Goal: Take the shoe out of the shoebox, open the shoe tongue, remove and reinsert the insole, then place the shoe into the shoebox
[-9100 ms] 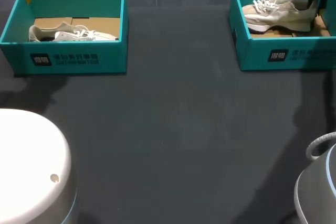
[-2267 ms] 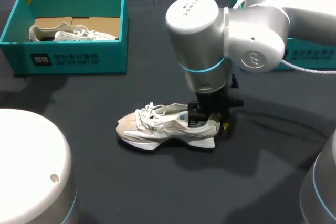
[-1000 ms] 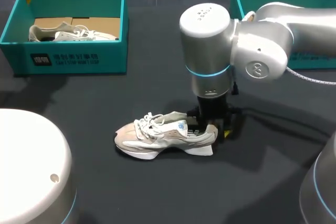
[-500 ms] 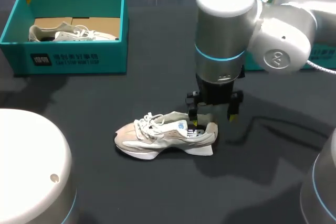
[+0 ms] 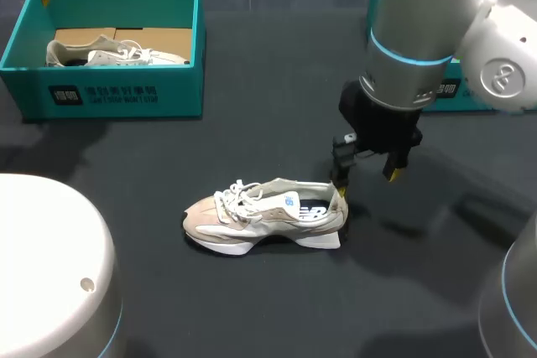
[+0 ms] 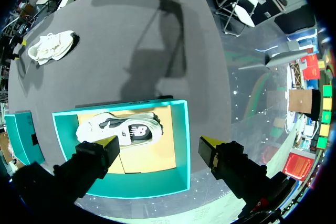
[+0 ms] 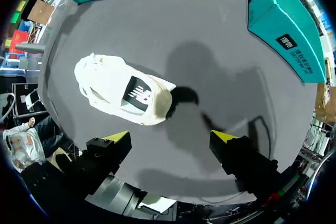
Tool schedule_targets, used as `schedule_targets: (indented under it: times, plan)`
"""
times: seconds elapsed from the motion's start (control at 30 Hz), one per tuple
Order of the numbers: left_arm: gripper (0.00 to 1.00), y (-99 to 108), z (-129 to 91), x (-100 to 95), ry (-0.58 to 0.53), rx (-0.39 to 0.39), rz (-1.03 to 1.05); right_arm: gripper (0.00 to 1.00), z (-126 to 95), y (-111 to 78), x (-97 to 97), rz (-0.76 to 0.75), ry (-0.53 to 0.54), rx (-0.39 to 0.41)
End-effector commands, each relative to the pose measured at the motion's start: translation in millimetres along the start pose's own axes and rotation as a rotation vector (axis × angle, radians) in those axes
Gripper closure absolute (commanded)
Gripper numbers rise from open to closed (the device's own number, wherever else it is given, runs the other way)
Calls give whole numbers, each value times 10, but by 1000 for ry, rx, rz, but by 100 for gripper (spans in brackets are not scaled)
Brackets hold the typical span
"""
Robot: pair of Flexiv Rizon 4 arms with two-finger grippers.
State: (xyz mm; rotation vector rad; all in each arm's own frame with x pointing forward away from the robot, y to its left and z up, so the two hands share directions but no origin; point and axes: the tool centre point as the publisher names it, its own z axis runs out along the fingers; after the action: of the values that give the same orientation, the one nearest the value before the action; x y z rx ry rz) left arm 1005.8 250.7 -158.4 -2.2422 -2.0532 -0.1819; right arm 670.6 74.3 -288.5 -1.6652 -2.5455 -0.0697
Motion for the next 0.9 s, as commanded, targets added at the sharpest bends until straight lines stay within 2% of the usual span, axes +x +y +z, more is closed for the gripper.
schedule_targets:
  times: [0.03, 0.1, 0.17, 0.47, 0.63, 0.73, 0.9]
  plan:
    - [0, -6, -5, 1, 2, -1, 1, 0, -44, -311, -231, -552, 374, -407]
    - [0, -6, -5, 1, 2, -1, 1, 0, -60, -357, -340, -649, 432, -459]
    - [0, -6, -5, 1, 2, -1, 1, 0, -55, -395, -501, -790, 527, -451]
    - [0, -6, -5, 1, 2, -1, 1, 0, -55, -395, -501, -790, 527, -451]
    - [0, -6, -5, 1, 2, -1, 1, 0, 142, -441, -656, -1012, 607, -615]
    - [0, -6, -5, 1, 2, -1, 1, 0, 238, -416, -704, -1074, 630, -643]
    - [0, -6, -5, 1, 2, -1, 1, 0, 306, -421, -719, -1145, 602, -680]
